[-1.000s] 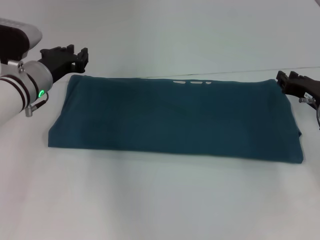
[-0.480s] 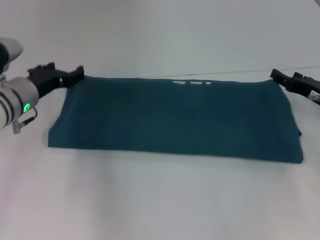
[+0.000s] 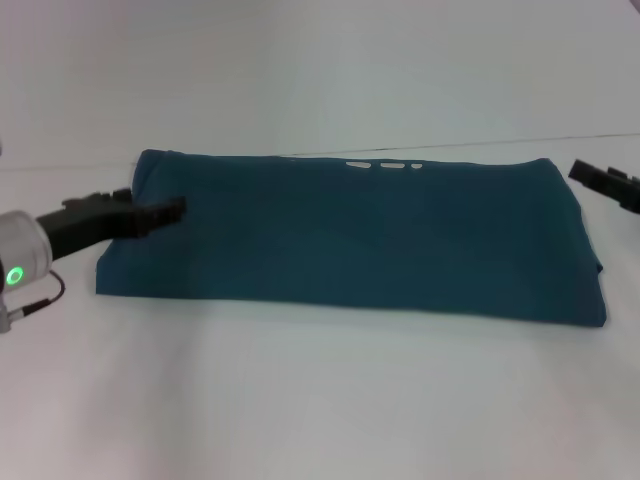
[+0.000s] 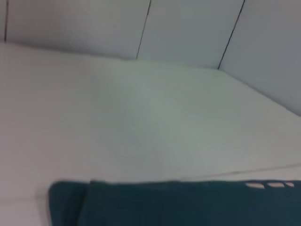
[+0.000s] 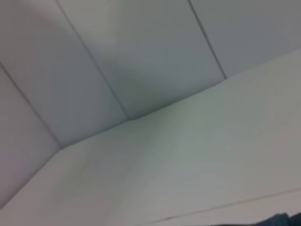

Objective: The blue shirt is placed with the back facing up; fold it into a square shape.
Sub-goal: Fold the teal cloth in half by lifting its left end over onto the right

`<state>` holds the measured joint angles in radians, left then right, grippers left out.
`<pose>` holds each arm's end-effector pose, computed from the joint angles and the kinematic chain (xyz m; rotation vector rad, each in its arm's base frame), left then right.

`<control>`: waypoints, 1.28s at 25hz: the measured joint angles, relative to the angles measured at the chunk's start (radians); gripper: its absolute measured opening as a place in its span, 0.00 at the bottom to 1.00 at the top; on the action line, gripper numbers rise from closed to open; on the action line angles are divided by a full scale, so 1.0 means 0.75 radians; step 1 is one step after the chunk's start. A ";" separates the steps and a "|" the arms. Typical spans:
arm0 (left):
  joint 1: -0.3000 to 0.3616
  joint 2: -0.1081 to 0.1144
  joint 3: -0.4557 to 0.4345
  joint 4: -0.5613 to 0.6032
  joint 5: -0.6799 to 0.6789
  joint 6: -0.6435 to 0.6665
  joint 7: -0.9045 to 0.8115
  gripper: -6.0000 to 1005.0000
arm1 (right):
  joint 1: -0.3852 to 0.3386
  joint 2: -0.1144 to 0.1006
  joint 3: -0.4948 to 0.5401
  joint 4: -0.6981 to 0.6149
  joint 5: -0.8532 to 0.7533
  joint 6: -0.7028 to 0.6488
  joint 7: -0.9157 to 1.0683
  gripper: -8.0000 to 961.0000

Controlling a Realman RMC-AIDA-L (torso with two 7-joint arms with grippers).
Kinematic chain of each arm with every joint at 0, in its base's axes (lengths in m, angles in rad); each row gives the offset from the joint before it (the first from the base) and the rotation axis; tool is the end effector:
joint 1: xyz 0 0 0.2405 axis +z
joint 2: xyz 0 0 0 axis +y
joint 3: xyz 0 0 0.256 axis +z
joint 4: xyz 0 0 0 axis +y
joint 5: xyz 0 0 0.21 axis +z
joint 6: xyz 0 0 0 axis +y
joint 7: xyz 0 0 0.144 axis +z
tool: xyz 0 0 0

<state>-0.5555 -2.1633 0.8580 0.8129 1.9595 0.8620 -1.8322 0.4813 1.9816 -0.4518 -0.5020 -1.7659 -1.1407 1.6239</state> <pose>-0.2606 0.4107 0.0049 -2.1230 -1.0027 -0.5259 0.3495 0.3659 0.0763 -1.8693 1.1915 0.8523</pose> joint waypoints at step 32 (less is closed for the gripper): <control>0.004 0.021 -0.097 -0.167 0.221 -0.151 0.003 0.87 | -0.037 -0.092 -0.049 -0.192 -0.211 -0.371 0.529 0.81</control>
<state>-0.5524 -2.1475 0.7856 0.6878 2.1253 0.7490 -1.8303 0.4538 1.9122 -0.4885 -0.6463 -1.9245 -1.4190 2.0205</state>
